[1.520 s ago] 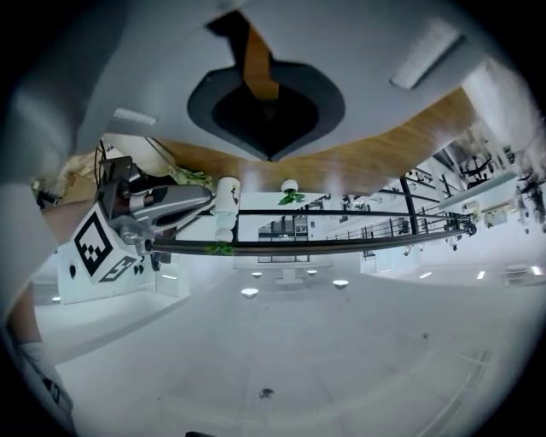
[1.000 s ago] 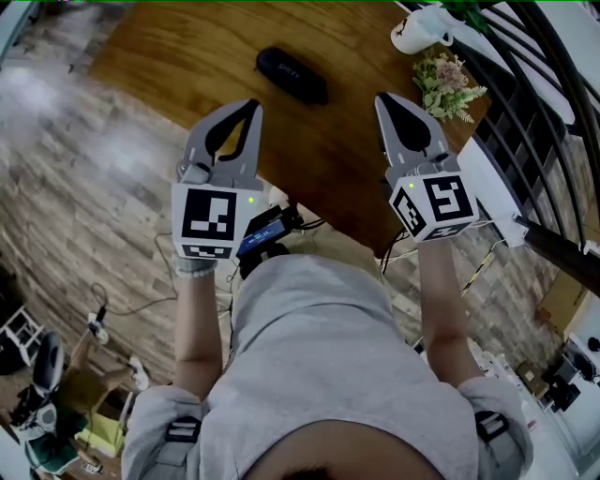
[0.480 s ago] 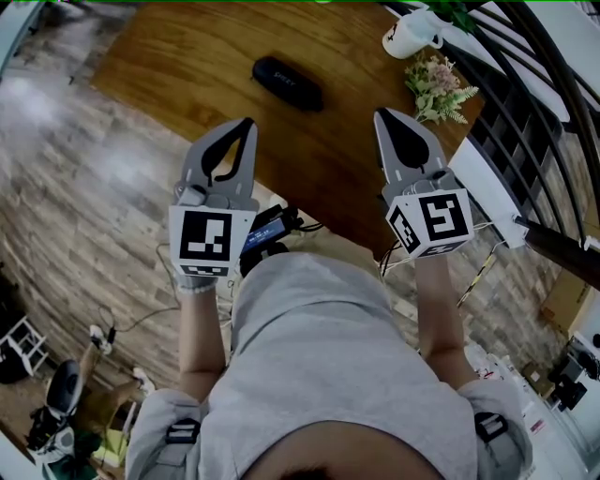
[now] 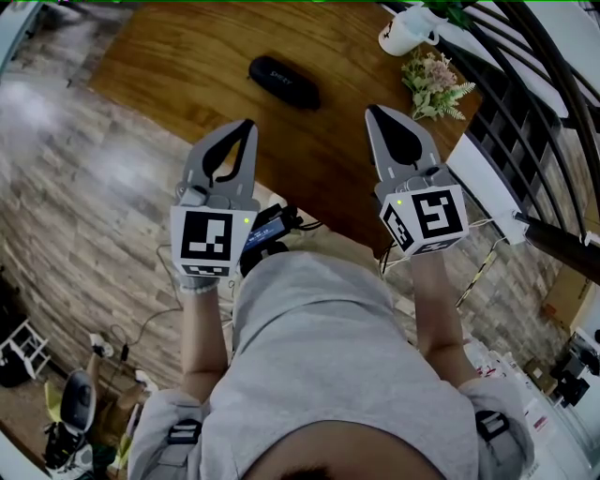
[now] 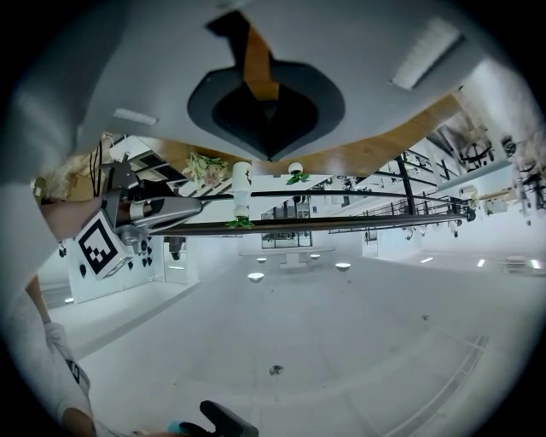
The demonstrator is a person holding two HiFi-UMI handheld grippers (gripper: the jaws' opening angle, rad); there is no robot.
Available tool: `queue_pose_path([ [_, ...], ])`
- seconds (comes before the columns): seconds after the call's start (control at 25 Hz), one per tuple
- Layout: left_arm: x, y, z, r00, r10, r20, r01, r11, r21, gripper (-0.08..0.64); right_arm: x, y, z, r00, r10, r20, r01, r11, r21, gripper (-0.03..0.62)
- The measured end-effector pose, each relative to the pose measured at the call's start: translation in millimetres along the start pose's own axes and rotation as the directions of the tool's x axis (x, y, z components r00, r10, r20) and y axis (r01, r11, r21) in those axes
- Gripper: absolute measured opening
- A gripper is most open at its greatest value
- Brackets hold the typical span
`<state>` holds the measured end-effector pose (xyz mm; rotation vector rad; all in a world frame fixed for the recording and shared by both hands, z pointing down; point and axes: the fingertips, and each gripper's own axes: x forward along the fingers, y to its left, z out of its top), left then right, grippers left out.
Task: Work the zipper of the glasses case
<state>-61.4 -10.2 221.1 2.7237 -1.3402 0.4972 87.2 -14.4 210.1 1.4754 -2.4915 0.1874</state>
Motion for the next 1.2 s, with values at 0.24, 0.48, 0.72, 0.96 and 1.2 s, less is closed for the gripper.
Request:
queue_pose_path([
  [0.24,0,1,-4,1.000,0.001,-0.012,-0.001,1.000,-0.003,0.012,1,5,1,1.000,0.012,0.007,-0.012,1.000,0.002,0.002],
  [0.48,2,0,-4,1.000,-0.002,-0.013,0.001,1.000,-0.004,0.012,2,6,1,1.000,0.015,0.004,-0.015,1.000,-0.005,0.001],
  [0.72,2,1,-5,1.000,-0.005,-0.015,0.005,1.000,0.000,0.012,3,9,1,1.000,0.018,-0.004,-0.019,1.000,-0.016,0.002],
  [0.96,4,2,-6,1.000,-0.009,-0.018,0.009,1.000,0.001,0.012,5,10,-1,1.000,0.018,-0.014,-0.018,0.999,-0.028,0.002],
  [1.2,5,2,-7,1.000,-0.012,-0.022,0.012,1.000,0.003,0.012,5,11,-2,1.000,0.016,-0.025,-0.017,0.999,-0.041,0.002],
])
